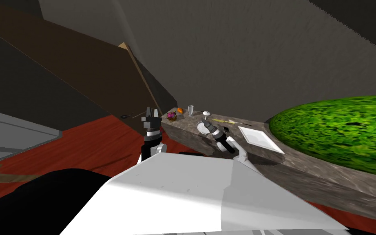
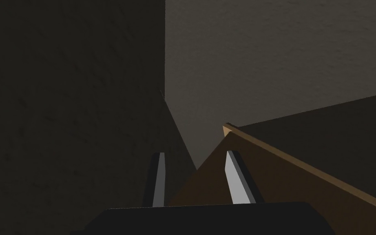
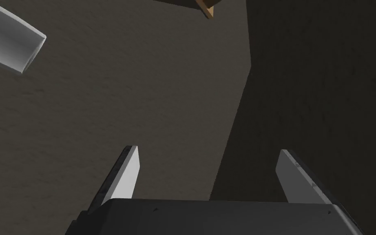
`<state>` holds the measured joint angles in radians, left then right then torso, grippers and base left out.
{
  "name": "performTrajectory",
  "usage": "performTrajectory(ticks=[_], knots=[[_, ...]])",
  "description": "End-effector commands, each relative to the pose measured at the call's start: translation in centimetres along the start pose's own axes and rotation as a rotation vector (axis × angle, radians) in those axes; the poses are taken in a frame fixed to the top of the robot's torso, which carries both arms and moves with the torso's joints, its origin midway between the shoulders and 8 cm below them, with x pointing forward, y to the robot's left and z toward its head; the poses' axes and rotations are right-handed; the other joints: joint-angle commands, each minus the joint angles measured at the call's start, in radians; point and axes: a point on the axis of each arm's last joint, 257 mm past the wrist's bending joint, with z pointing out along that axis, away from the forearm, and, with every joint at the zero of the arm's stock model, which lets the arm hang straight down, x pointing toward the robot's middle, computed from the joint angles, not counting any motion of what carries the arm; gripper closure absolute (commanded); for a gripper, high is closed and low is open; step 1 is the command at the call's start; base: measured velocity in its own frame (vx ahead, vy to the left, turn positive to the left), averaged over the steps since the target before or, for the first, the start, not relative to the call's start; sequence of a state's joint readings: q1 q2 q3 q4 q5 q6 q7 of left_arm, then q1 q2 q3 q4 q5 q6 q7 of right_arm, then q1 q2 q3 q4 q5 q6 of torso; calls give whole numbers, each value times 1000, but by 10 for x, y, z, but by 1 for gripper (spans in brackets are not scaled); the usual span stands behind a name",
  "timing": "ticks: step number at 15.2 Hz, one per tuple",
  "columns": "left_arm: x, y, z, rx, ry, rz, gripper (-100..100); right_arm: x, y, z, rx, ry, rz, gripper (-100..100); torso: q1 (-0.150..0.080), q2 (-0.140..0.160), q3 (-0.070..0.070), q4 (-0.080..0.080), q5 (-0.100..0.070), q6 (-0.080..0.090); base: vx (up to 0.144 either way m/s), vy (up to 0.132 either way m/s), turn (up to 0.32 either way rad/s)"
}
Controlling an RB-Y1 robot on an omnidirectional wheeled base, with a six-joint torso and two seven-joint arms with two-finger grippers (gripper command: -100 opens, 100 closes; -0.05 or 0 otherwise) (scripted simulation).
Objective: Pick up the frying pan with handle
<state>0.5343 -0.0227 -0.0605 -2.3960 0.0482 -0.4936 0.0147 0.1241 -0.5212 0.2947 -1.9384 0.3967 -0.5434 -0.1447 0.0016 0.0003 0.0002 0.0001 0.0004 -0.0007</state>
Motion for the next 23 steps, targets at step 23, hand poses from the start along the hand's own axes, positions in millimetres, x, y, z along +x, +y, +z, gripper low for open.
performTrajectory(ticks=[23], knots=[[0,0,0,0,0,0,0,113,-96,-87,-3,891,-271,-100,-1,0,0,0,0,0,-2,15,249]])
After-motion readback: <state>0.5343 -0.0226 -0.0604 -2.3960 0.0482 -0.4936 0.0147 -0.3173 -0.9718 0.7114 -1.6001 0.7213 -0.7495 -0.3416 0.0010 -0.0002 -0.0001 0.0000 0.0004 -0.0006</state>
